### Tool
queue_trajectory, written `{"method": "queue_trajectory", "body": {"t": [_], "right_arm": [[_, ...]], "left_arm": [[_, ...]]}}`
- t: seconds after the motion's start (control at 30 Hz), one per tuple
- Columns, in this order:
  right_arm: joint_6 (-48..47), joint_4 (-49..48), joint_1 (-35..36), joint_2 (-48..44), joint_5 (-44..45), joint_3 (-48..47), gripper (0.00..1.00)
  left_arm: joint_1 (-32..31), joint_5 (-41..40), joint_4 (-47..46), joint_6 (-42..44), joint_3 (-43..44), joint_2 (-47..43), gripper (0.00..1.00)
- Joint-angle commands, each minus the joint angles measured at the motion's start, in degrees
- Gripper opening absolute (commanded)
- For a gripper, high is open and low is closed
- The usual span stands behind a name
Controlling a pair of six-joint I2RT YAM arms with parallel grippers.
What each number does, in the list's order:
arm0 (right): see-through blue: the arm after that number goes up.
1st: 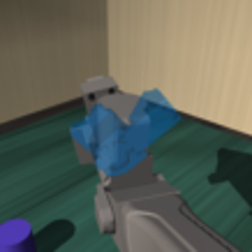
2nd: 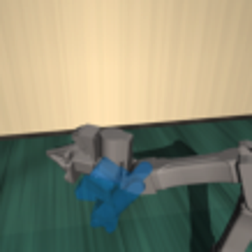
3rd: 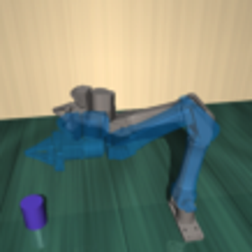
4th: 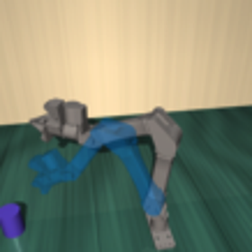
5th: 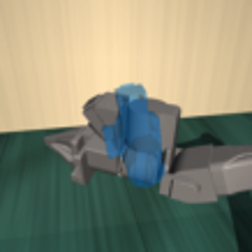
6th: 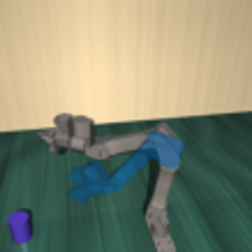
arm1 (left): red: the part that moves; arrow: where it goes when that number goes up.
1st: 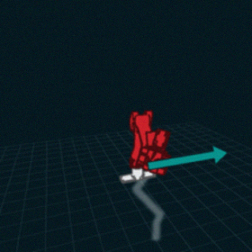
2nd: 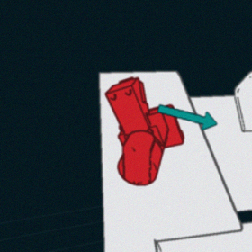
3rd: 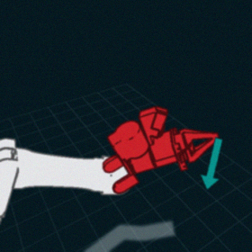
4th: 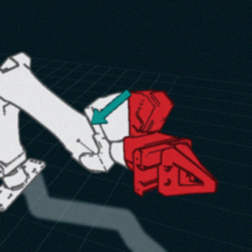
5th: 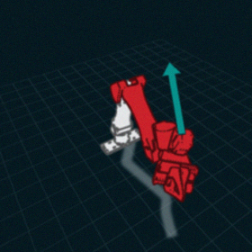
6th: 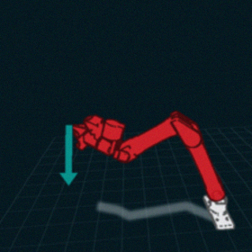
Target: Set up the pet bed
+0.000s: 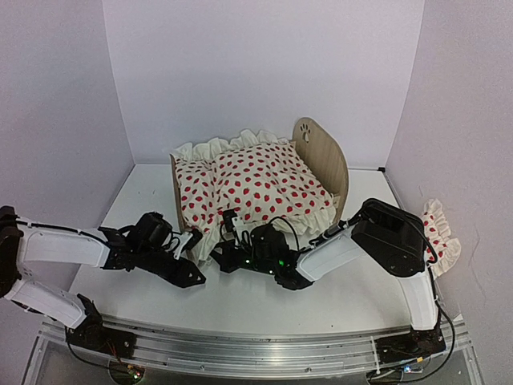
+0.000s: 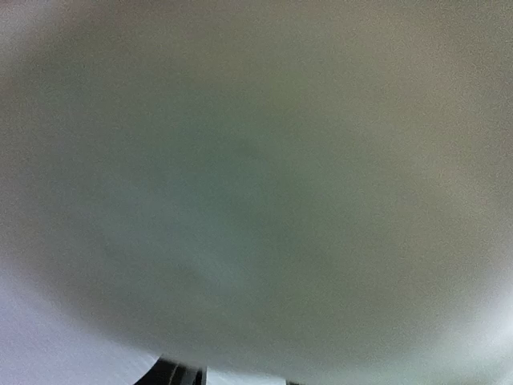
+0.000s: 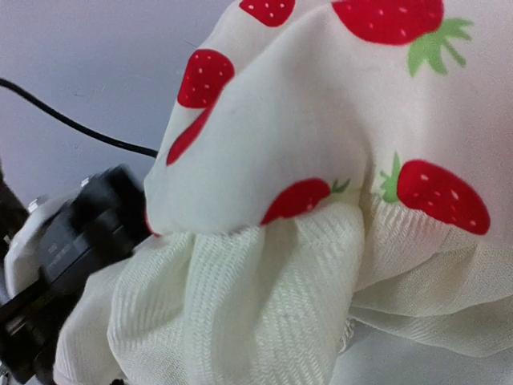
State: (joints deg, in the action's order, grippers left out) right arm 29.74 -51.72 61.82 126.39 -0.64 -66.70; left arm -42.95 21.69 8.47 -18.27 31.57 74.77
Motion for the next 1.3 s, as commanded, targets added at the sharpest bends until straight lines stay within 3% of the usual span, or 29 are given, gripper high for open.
{"method": "queue_trajectory", "body": {"t": [0.0,0.17,0.37,0.53,0.87,1.03,1.27], "right_arm": [[-0.43,-0.75,0.26,-1.17,0.64,-2.14,0.00],[1.46,-0.68,-0.72,-1.08,-1.85,-3.80,0.00],[1.59,0.26,-2.25,-3.21,-3.54,-3.19,0.00],[1.75,1.26,-2.55,-2.59,-3.99,-4.46,0.00],[1.00,1.74,-2.55,-4.34,-3.44,-5.15,0.00],[0.62,3.31,-2.58,-5.01,-4.42,-5.20,0.00],[0.75,3.60,-2.54,-5.23,-4.40,-4.69,0.00]], "left_arm": [[-6.34,-8.46,-6.14,-2.17,-4.35,-4.31,0.35],[-8.47,-14.70,-14.47,-0.52,-7.31,-1.45,0.39],[-8.47,-19.86,-25.74,9.44,-7.87,0.67,0.45],[-8.47,-17.98,-30.53,10.13,-10.51,2.73,0.43],[-4.73,-28.21,-39.66,9.87,-9.05,13.27,0.50],[-4.25,-25.32,-48.42,16.32,-9.56,16.09,0.49],[-4.19,-25.18,-53.15,17.32,-9.26,20.15,0.46]]}}
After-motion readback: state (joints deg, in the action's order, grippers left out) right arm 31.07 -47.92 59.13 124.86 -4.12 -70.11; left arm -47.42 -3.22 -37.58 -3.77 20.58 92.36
